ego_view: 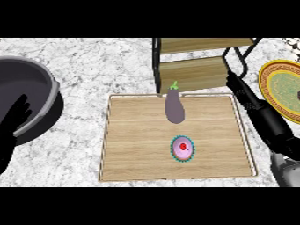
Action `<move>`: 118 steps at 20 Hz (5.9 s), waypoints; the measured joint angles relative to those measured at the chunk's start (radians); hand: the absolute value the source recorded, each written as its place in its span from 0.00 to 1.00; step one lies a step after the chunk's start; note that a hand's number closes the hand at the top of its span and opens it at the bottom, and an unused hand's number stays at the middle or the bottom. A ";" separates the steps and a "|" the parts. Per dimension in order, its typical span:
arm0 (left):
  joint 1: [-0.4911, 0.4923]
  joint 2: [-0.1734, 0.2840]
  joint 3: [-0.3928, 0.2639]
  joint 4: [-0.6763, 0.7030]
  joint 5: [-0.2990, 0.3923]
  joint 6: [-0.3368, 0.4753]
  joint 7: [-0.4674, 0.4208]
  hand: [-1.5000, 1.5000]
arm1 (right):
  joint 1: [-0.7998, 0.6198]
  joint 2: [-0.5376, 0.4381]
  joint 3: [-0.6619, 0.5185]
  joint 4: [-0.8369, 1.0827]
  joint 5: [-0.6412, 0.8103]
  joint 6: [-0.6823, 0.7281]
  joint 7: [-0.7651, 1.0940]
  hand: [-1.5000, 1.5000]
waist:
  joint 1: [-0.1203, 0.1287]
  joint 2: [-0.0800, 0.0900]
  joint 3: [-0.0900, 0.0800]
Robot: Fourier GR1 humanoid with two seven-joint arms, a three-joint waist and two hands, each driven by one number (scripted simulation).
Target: Pick the cupcake from the tray and place it in the tiered shelf
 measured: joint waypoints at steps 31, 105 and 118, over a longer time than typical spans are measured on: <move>-0.144 -0.186 -0.016 -0.022 -0.055 0.116 -0.032 0.50 | -0.658 -0.125 0.233 -0.183 -0.196 0.698 0.598 0.00 | 0.034 -0.020 0.027; -0.132 -0.344 0.134 -0.052 -0.204 -0.021 0.010 0.50 | -0.127 0.254 0.286 0.098 1.210 0.385 0.317 1.00 | 0.015 -0.020 0.028; -0.128 -0.357 0.124 -0.042 -0.212 -0.030 -0.005 0.50 | -0.051 0.394 0.243 -0.329 1.008 0.212 0.859 1.00 | 0.028 -0.018 0.028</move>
